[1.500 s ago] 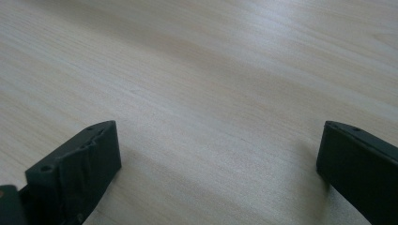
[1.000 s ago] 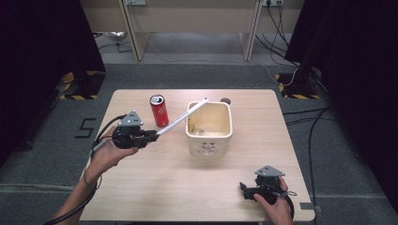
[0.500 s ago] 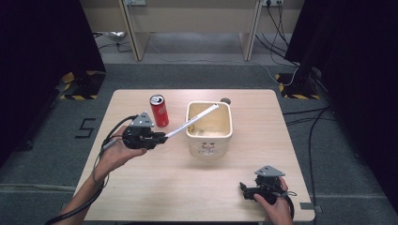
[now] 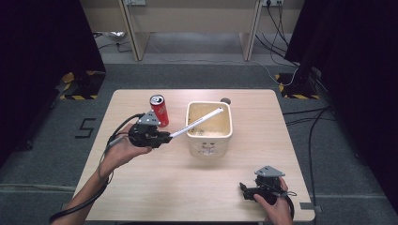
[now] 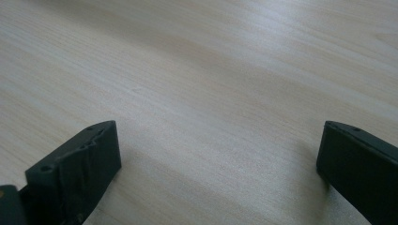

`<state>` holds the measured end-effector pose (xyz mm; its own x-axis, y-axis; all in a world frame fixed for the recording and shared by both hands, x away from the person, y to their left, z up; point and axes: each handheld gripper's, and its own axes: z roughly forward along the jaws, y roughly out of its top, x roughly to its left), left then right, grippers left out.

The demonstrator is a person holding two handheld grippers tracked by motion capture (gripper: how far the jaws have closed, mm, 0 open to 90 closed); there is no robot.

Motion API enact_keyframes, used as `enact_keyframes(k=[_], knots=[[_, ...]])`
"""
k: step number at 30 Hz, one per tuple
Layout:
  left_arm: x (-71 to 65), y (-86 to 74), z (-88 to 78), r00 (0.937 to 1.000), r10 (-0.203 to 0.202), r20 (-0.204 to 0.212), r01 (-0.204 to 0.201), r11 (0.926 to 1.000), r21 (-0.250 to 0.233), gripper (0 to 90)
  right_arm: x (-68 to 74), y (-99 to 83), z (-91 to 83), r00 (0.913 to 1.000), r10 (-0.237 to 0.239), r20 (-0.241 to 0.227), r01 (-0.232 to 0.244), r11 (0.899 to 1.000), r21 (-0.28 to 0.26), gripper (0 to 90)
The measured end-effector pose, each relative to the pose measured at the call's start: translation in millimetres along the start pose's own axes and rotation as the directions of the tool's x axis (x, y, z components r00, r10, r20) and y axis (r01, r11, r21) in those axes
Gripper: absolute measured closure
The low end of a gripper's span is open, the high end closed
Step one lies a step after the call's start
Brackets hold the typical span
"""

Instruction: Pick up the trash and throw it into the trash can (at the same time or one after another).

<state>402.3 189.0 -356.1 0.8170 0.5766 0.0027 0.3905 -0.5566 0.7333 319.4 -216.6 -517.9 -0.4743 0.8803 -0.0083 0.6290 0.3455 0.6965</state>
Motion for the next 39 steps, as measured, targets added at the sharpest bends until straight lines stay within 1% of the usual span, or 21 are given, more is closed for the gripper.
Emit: enact_keyframes(k=[8,10,12,13,14,16,18,22,25,28,32,33,36,39], knots=[[-2.5,8.6,5.7,1.0,0.003,0.003,-0.003,1.0,-0.008,78.2,0.0,0.0,0.0,1.0,0.0,0.0,0.0,1.0,0.0,0.4],[-2.5,11.4,7.0,1.0,-0.005,0.007,0.005,0.9996,-0.026,75.6,0.0,0.0,0.2,1.0,0.0,0.0,0.0,1.0,-0.002,0.3],[-1.9,13.8,7.4,0.9997,-0.018,0.015,0.019,0.9984,-0.052,65.6,0.0,0.0,0.2,1.0,0.0,0.0,0.0,1.0,-0.002,0.3],[-1.4,14.9,7.3,0.9994,-0.031,0.012,0.032,0.9973,-0.067,57.1,0.0,0.0,0.1,1.0,0.0,0.0,0.0,1.0,-0.002,0.3],[-0.9,15.7,7.0,0.9989,-0.046,0.01,0.047,0.996,-0.077,50.4,0.1,0.0,0.1,1.0,0.0,0.0,0.0,1.0,-0.002,0.4],[0.0,17.0,4.9,0.9961,-0.085,0.024,0.087,0.99,-0.111,39.1,0.0,0.0,0.1,1.0,0.0,0.0,0.0,1.0,-0.002,0.4],[-1.3,17.0,2.1,0.9958,-0.089,0.019,0.091,0.9875,-0.129,30.8,0.0,0.0,0.1,1.0,-0.001,0.0,0.001,1.0,-0.002,0.4],[-3.9,15.0,-2.6,0.9966,-0.082,0.013,0.083,0.9869,-0.139,28.8,0.1,0.0,0.1,1.0,0.0,0.0,0.0,1.0,-0.002,0.4],[-3.9,12.0,-4.4,0.9962,-0.086,0.016,0.087,0.986,-0.142,27.5,0.1,0.0,0.1,1.0,0.0,0.0,0.0,1.0,-0.002,0.4],[-4.0,7.6,-7.1,0.9949,-0.095,0.034,0.099,0.9839,-0.148,26.4,0.1,0.0,0.0,1.0,0.0,0.0,0.0,1.0,0.0,0.3],[-2.1,1.9,-7.7,0.994,-0.105,0.029,0.108,0.9833,-0.146,26.2,0.0,0.0,0.2,1.0,-0.001,0.0,0.001,1.0,-0.002,0.4],[-1.4,0.5,-7.3,0.9936,-0.109,0.03,0.112,0.9828,-0.147,25.2,0.1,0.0,0.1,1.0,0.0,-0.001,0.0,1.0,-0.001,0.3],[0.3,-3.8,-5.3,0.9933,-0.108,0.041,0.113,0.9824,-0.149,18.4,0.0,0.0,0.2,1.0,-0.001,0.0,0.001,1.0,-0.002,0.3],[1.6,-6.8,-3.7,0.9927,-0.117,0.03,0.12,0.9805,-0.155,15.4,0.0,0.0,0.2,1.0,-0.001,0.0,0.001,1.0,-0.002,0.4]])
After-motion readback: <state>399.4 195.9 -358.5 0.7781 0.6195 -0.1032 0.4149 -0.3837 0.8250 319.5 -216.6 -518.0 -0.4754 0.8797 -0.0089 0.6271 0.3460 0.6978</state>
